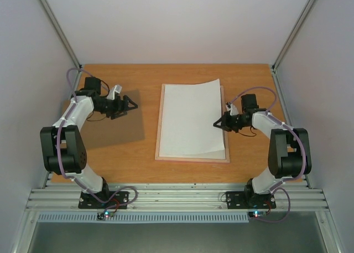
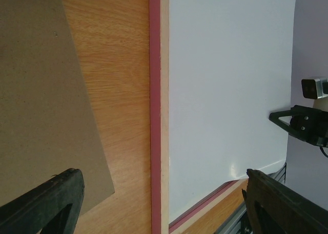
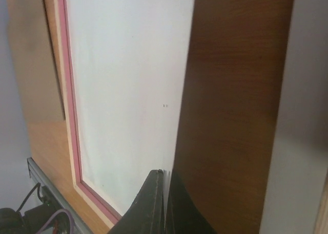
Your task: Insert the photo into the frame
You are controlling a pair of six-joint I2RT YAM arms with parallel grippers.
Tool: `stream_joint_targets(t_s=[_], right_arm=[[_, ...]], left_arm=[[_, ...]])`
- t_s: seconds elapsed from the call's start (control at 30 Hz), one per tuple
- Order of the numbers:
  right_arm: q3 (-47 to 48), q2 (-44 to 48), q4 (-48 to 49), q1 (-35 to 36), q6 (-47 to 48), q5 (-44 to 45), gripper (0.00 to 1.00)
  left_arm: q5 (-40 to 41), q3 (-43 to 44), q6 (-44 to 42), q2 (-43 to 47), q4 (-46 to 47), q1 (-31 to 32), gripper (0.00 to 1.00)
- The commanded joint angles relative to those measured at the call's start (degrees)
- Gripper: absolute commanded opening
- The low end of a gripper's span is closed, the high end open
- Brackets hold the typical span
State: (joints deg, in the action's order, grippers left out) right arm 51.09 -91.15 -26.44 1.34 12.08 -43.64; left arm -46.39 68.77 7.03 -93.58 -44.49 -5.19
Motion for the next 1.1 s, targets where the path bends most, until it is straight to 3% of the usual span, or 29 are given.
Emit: stream_joint_targets(t_s=[0.0,0.9,0.97,1.07], right_arm=[[-0.94,0.7,-1.27,-0.55,0.14,1.06,0.01],[1.62,-4.44,-0.91,1.12,-0.31,-2.75,0.01],[1.87,-4.32,-1.65,1.12,-0.09,-1.94,0.06],[2.29,-3.48,-3.05,1.11,0.34,-0.16,0.22]], left_arm=[[0.27,-0.14,-0.59,0.73,2.18,-0.26,0.86],[0.64,0.04,-1.05,-0.33,2.26,-0.31,0.86],[0.65,0.09,-1.13,-0.3,2.1,-0.29,0.86],[0.61,0.1,-1.18,-0.42,2.06,-0.28,0.86]])
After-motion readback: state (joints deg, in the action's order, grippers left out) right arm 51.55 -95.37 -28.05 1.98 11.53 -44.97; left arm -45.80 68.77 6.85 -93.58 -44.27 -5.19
